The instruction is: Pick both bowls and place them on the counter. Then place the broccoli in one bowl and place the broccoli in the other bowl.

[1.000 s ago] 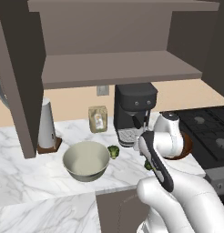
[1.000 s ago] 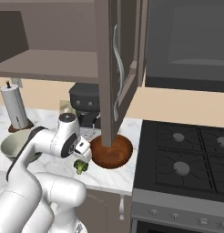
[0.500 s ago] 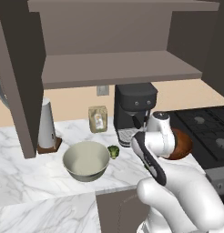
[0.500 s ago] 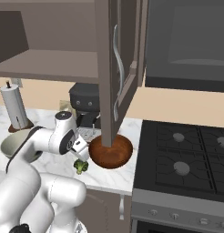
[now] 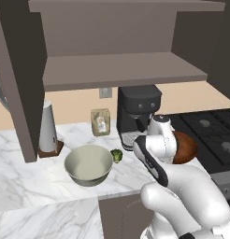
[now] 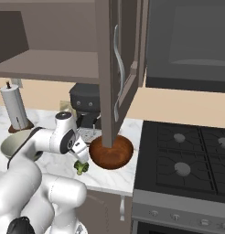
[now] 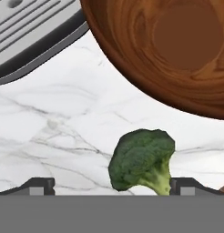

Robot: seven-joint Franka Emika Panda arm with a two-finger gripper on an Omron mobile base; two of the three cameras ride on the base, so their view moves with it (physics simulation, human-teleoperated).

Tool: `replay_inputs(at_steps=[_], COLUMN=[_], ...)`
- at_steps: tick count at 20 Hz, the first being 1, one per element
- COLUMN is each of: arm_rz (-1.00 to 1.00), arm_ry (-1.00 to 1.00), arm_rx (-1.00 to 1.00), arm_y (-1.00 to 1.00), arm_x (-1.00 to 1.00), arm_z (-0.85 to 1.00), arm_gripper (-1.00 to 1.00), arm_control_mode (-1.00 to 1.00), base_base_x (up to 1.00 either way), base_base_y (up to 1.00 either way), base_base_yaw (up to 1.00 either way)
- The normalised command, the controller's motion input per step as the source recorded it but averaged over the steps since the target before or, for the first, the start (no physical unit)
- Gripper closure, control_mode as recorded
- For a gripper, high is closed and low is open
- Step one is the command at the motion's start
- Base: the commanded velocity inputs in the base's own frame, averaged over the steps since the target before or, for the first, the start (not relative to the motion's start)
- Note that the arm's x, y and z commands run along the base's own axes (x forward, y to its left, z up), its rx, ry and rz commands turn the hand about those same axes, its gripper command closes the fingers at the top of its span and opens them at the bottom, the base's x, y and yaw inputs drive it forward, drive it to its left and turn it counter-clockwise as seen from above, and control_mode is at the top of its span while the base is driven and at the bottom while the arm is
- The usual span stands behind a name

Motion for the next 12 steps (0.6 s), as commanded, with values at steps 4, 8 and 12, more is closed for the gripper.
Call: replay_inputs(at_steps=[4, 8, 12], arm_rz=[-0.05, -0.04, -0.02], arm_ry=[0.03, 0.08, 0.15], arm_rx=[-0.05, -0.03, -0.01], arm_y=[-0.04, -0.1, -0.15], arm_x=[0.0, 0.0, -0.01], arm_z=[-0.16, -0.18, -0.15], arm_gripper=[-1.0, -1.0, -1.0], arm_control_mode=[-1.0, -1.0, -1.0], base_base_x=[0.0, 0.0, 0.0], base_base_y=[0.0, 0.0, 0.0], base_base_yaw=[0.0, 0.0, 0.0])
